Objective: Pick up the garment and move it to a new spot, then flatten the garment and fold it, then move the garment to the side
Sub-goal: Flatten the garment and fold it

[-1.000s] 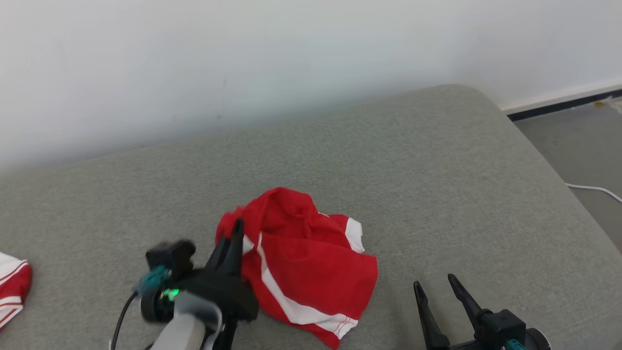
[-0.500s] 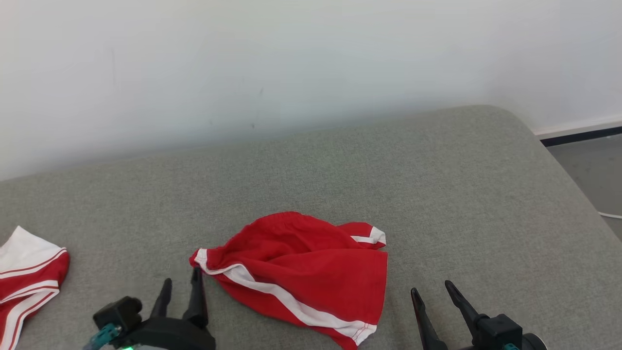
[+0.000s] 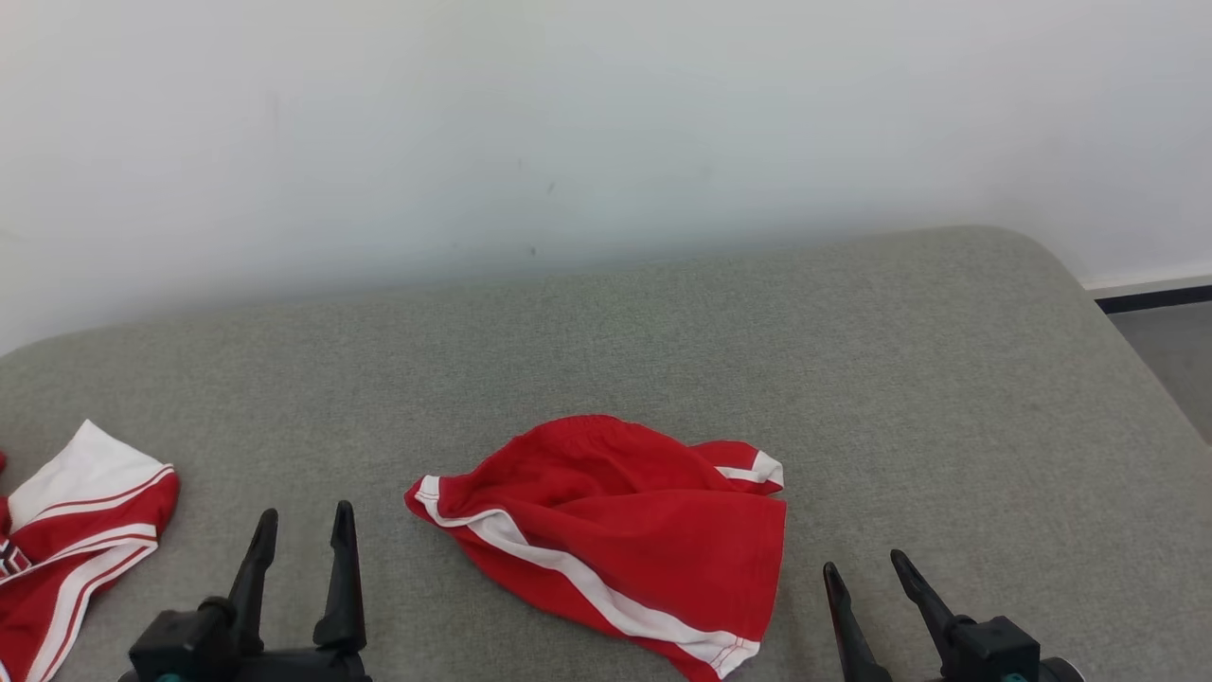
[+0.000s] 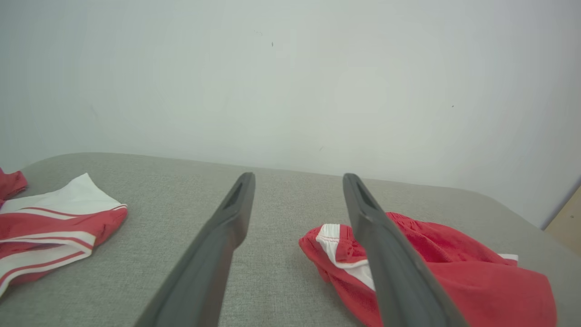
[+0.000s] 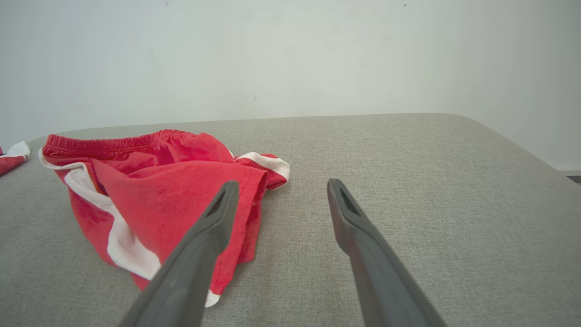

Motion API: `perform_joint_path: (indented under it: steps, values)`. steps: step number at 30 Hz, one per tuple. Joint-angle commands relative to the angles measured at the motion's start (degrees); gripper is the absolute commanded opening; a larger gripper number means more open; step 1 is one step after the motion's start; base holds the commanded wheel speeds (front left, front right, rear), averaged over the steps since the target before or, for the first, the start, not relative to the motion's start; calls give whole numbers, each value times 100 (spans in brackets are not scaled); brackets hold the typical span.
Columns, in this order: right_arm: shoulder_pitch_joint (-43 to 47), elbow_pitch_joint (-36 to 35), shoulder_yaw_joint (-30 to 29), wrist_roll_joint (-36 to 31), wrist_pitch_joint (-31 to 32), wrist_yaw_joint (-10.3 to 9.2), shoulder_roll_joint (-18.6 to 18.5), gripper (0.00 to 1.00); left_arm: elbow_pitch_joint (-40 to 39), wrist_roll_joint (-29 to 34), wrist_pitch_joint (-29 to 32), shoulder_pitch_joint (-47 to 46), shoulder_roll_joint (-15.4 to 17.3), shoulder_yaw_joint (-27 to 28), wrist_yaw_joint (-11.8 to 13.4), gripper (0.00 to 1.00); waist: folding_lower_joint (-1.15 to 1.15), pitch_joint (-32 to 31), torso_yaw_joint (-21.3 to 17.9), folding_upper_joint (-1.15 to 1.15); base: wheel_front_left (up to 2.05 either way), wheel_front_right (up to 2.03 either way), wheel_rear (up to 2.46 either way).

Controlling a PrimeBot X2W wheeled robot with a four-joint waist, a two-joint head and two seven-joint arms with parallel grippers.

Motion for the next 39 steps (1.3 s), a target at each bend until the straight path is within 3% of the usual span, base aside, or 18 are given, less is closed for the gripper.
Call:
perform_joint_path:
  steps: [1,7,20,30,38,39]
  values:
    - [69,-10,-5,-59,-9,-15,-8,100,-11,53,-6,89,-16,13,-14,100,0,-16,65,0,0,0,0]
    - [130,-8,-118,-91,16,-15,-8,100,-159,390,-6,480,-56,34,-33,100,0,-78,239,0,0,0,0]
    - [-51,128,-95,307,222,-15,-8,100,-177,379,-5,929,-91,217,-2,100,0,-113,472,0,0,0,0]
    - [-909,1137,245,1574,1247,-15,-10,100,-179,300,-5,819,-96,-9,68,100,0,7,595,0,0,0,0]
    - [-1384,1892,556,2093,1138,-15,-8,100,-149,312,-5,758,-93,-118,90,100,0,87,731,0,0,0,0]
    - [-1422,1957,581,2137,1081,-15,-10,64,-146,305,-5,758,-94,-118,95,100,0,88,739,0,0,0,0]
